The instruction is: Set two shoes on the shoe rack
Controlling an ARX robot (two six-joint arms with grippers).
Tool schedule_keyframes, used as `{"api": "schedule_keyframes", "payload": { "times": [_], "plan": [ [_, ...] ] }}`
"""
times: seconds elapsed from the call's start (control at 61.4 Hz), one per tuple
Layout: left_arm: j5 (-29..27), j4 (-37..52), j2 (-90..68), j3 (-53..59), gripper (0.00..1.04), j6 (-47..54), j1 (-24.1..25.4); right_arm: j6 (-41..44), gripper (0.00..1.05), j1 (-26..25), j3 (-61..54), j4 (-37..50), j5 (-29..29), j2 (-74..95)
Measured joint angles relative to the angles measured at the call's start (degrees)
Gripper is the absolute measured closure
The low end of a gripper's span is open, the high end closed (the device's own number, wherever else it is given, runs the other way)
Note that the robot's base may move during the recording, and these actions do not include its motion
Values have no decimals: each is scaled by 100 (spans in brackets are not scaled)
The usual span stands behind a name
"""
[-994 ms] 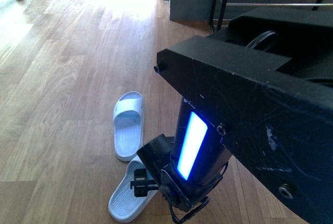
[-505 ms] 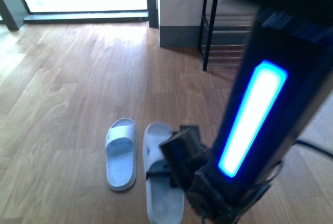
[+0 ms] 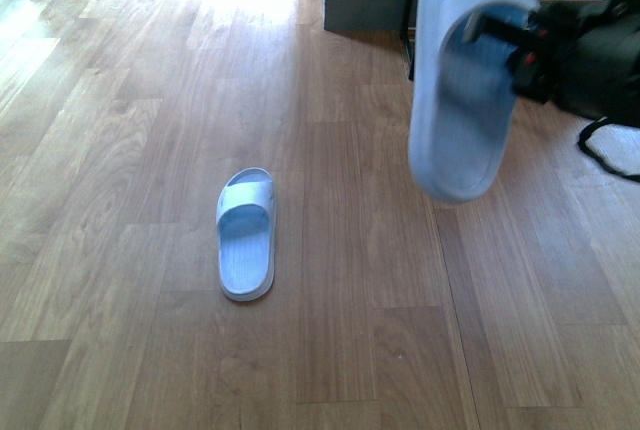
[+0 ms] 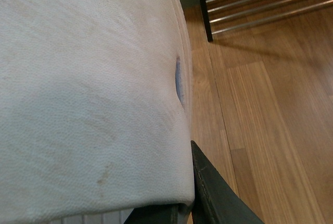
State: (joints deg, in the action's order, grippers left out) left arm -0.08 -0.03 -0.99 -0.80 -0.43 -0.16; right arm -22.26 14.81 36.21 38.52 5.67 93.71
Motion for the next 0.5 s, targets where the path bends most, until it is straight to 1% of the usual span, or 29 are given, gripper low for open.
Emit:
{"api": "schedule_keyframes", "payload": {
  "times": [0.147,0.277,0.505],
  "plan": [
    [0,0,0,0,9,0,0,249,103,-275,-525,-223,-428,-1161],
    [0,0,0,0,9,0,0,369,103,-319,-686,-232,-487,-1672],
    [0,0,0,0,9,0,0,411,103,-321,-699,-251,-505,-1657]
  ]
}}
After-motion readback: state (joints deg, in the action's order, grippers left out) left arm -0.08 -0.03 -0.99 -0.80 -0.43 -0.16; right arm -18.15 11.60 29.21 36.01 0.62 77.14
